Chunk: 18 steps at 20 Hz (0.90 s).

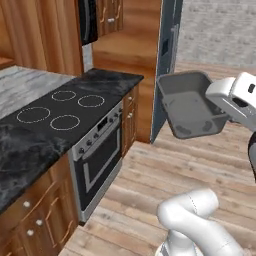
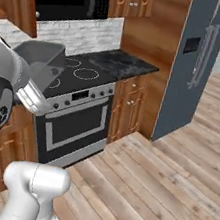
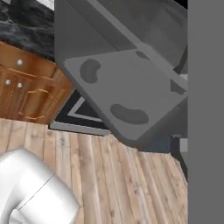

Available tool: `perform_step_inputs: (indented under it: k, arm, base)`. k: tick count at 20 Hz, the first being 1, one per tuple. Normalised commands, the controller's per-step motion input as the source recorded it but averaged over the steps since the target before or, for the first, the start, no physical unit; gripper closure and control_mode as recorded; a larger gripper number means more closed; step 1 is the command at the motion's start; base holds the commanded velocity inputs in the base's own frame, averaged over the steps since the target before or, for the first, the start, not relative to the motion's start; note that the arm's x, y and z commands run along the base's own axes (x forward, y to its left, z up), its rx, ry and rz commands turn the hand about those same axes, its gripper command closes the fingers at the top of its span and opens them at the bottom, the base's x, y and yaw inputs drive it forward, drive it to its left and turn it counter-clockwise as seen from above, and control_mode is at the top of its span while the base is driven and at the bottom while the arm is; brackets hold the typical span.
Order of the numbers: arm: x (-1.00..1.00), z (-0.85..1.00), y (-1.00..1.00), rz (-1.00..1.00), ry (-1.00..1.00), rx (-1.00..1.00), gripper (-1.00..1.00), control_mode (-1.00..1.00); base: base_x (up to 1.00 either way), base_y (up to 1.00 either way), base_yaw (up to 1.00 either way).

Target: Retrieve the tupperware and aluminum foil from the cabinet and place them on the dining counter near the plate with cucumber and onion to prepare for storing leftovers.

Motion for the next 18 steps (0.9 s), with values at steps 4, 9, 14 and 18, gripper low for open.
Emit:
perform_step_inputs:
  k: [4, 9, 14, 18]
  arm:
    - [0.0, 0.0, 0.0, 0.0, 0.0, 0.0, 1.0, 1.0]
    - [0.0, 0.0, 0.0, 0.0, 0.0, 0.0, 1.0, 1.0]
    - [0.0, 0.0, 0.0, 0.0, 0.0, 0.0, 1.0, 1.0]
    - [0.0, 0.0, 0.0, 0.0, 0.0, 0.0, 1.0, 1.0]
  base:
    - [-0.01, -0.05, -0.89]
    - [0.0, -0.11, -0.89]
    - [0.0, -0.38, -0.84]
    - [0.45, -0.6, -0.62]
